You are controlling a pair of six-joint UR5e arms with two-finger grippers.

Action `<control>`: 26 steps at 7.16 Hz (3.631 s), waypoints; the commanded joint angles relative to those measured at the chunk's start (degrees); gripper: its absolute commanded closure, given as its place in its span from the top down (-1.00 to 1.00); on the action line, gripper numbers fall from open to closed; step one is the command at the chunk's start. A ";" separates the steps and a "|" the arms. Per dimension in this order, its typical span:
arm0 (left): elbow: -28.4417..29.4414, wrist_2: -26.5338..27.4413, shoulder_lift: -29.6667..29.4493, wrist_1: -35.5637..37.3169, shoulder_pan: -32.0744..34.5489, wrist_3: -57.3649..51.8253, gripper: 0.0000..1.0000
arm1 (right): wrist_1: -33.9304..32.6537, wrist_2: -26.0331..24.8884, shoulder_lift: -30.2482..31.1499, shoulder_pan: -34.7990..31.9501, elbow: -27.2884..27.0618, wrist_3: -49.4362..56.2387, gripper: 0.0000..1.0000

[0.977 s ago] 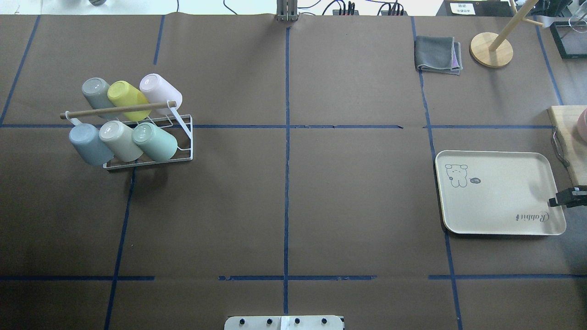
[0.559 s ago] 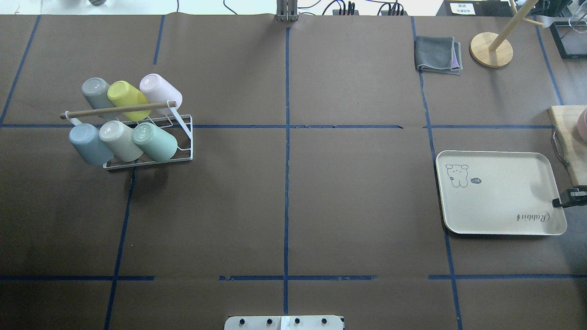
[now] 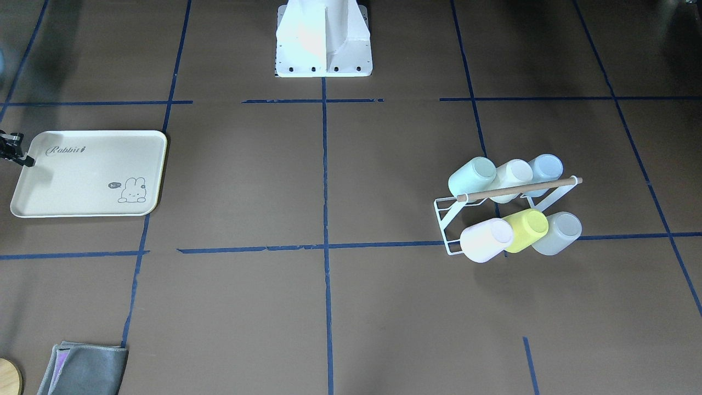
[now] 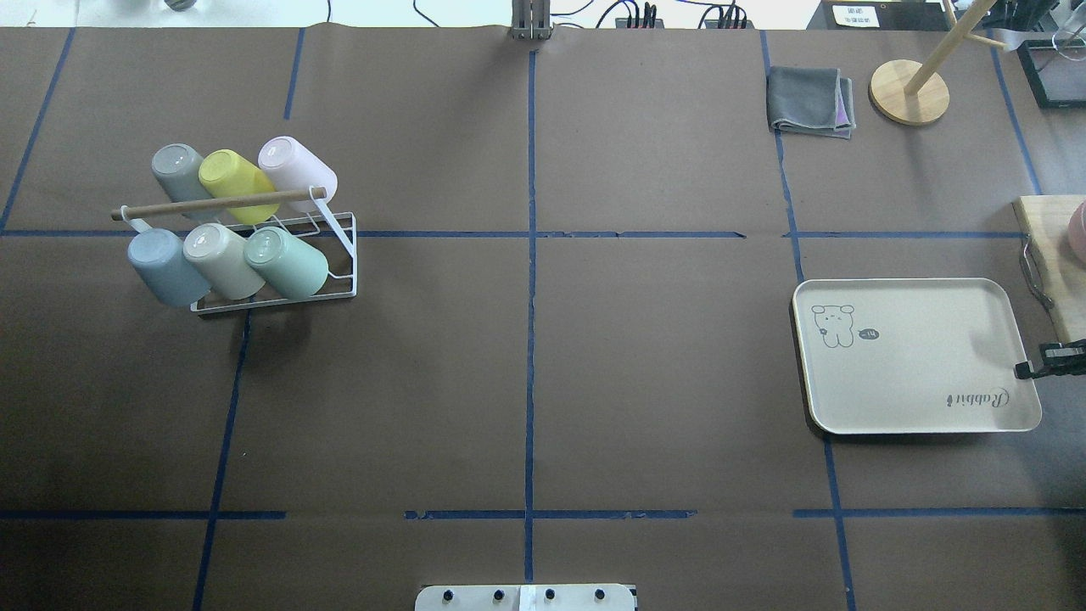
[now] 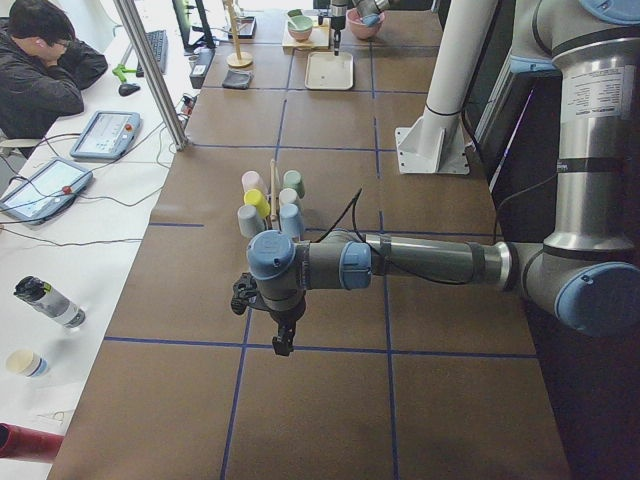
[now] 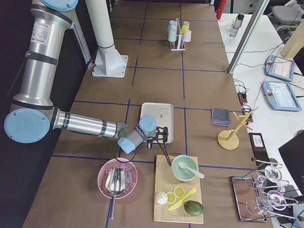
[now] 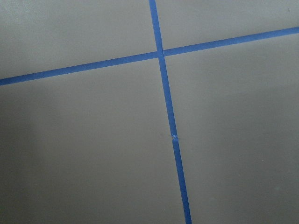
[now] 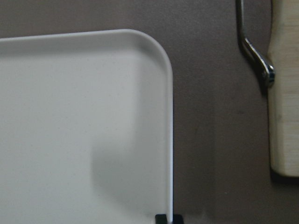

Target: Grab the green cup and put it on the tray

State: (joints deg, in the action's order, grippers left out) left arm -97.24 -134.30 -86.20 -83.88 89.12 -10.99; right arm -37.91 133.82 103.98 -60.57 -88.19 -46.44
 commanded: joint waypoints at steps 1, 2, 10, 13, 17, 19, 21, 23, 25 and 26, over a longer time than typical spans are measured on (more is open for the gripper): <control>0.04 0.00 0.16 0.12 0.00 0.00 1.00 | -3.91 3.46 -0.27 -1.48 -6.44 -0.40 -1.00; 0.04 0.00 0.24 0.03 0.00 0.00 1.00 | -4.01 3.64 -1.14 -1.40 -8.12 -2.49 -1.00; -0.05 0.00 0.33 0.03 0.00 0.00 1.00 | -18.60 -11.34 -31.46 20.44 -10.69 -29.65 -1.00; -0.05 0.00 0.24 0.03 0.00 -0.09 1.00 | -21.05 -20.25 -35.78 29.96 -9.72 -33.10 -1.00; 0.12 0.00 0.33 0.21 -0.09 -0.18 1.00 | -20.98 -23.52 -35.08 32.79 -8.66 -32.40 -1.00; 0.30 0.00 0.33 0.12 -0.09 -0.18 1.00 | -20.98 -23.52 -34.82 32.62 -8.75 -32.40 -1.00; 0.30 0.00 0.25 0.12 -0.09 -0.09 1.00 | -20.89 -23.60 -33.85 32.62 -8.93 -32.40 -1.00; 0.30 0.00 0.33 0.12 -0.09 -0.18 1.00 | -20.89 -23.60 -33.76 32.62 -8.84 -32.40 -0.96; 0.30 0.00 0.33 0.12 -0.09 -0.18 1.00 | -20.89 -23.60 -33.93 32.71 -8.93 -32.48 0.57; 0.30 0.00 0.33 0.12 -0.09 -0.09 1.00 | -20.89 -24.30 -33.85 32.53 -9.27 -32.66 1.00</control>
State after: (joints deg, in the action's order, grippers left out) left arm -96.94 -134.29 -85.87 -83.76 89.03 -11.15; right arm -58.80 110.09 70.11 -27.95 -97.18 -78.92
